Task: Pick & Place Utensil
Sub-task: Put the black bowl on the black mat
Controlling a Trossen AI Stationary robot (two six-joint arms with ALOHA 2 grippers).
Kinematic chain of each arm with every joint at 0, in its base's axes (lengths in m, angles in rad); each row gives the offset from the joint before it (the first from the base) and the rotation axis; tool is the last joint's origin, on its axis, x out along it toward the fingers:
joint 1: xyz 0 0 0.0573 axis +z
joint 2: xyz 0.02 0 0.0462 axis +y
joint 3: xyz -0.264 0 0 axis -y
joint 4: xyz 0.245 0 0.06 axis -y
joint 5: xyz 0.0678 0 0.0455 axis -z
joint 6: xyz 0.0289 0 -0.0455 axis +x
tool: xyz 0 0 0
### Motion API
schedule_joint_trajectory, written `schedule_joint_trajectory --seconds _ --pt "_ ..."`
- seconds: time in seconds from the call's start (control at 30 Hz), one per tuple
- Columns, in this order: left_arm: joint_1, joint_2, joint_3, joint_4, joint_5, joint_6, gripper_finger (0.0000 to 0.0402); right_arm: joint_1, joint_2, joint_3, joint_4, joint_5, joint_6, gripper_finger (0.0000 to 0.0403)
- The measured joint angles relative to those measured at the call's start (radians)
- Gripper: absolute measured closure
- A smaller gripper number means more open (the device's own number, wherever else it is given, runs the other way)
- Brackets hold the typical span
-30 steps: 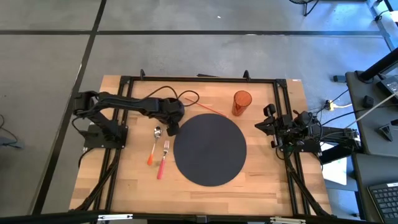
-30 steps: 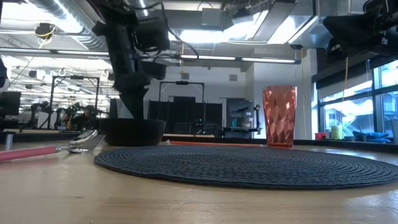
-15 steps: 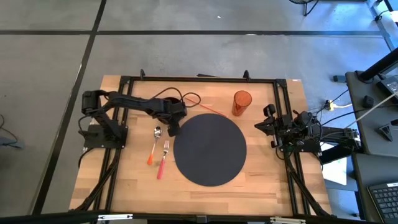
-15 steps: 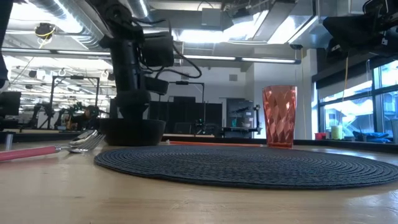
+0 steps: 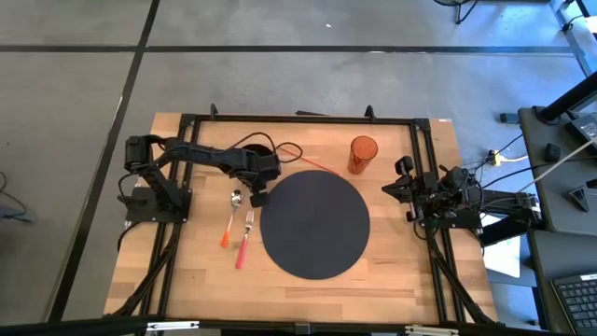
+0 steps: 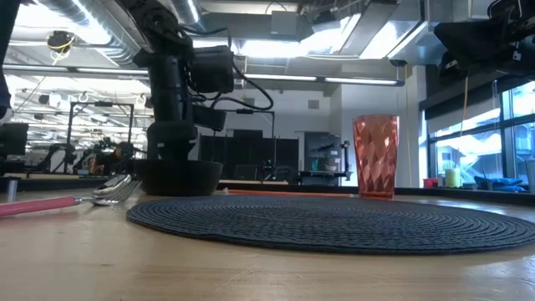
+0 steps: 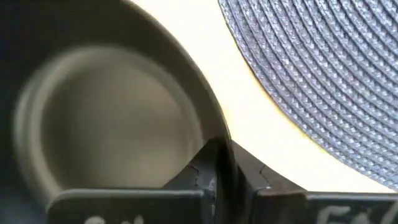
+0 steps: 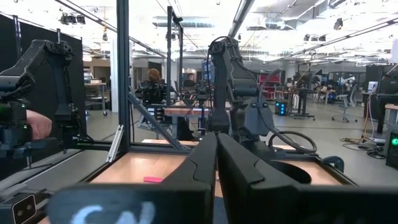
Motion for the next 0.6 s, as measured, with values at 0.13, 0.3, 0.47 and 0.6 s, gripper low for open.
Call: schedule_joint_trajectory --seconds 0.13,0.3,0.47,0.6 --pt "-0.023 -0.003 0.000 0.000 -0.027 0.009 0.0397 0.000 0.000 0.000 0.000 0.000 0.000 0.0386" --pt "-0.053 -0.049 0.000 -0.013 -0.021 0.020 0.0398 0.000 0.000 0.000 0.001 0.000 0.000 0.0386" --pt "-0.090 -0.163 0.000 -0.030 -0.022 0.021 0.0398 0.000 0.000 0.000 0.001 0.000 0.000 0.0386" --pt "-0.120 -0.311 -0.023 0.029 -0.021 0.085 0.0398 0.000 0.000 0.000 0.002 0.001 0.000 0.0386"
